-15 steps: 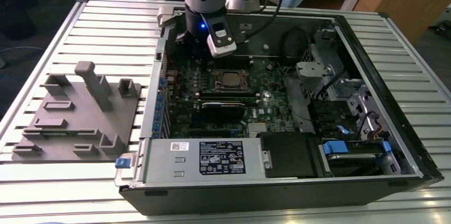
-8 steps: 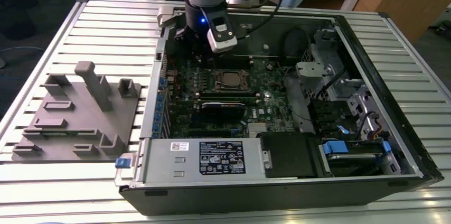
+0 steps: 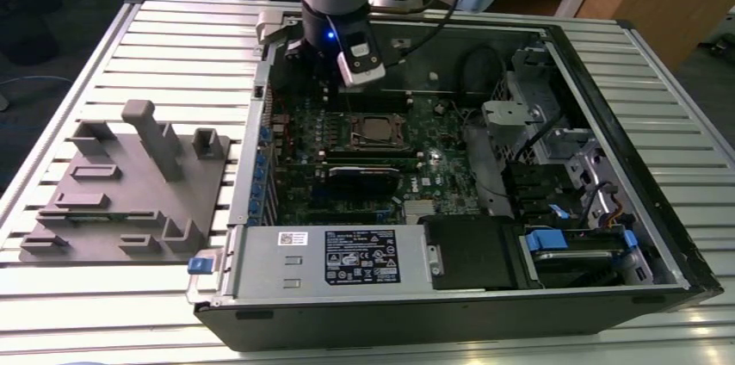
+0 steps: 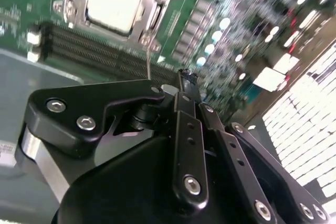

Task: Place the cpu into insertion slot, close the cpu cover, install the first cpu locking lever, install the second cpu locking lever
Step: 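Install the first cpu locking lever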

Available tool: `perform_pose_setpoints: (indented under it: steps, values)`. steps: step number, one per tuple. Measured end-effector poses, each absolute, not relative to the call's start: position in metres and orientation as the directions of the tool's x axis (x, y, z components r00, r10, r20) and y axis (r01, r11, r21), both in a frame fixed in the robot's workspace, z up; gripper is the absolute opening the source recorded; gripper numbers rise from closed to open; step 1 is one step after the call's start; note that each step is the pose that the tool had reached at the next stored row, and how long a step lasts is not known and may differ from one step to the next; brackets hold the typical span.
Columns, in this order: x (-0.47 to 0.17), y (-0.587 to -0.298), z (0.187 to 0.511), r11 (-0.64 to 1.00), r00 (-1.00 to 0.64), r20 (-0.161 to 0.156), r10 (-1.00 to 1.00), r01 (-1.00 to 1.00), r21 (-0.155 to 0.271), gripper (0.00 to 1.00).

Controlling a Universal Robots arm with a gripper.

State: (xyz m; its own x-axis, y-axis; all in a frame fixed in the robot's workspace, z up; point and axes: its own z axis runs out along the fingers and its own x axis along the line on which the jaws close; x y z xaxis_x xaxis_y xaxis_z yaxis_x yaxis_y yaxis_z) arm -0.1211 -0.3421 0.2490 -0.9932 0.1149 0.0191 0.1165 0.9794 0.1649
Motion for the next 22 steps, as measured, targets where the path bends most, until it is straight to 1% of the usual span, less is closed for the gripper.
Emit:
perform_pose_setpoints:
  steps: [3,5,22]
  values:
    - [-0.121,-0.342,0.249,0.971,-0.993,0.024,0.114,0.116,0.211,0.11]
    - [-0.121,-0.342,0.249,0.968,-0.993,0.026,0.114,0.116,0.224,0.11]
    - [-0.086,-0.342,0.249,0.967,-0.993,0.028,0.114,0.117,0.224,0.11]
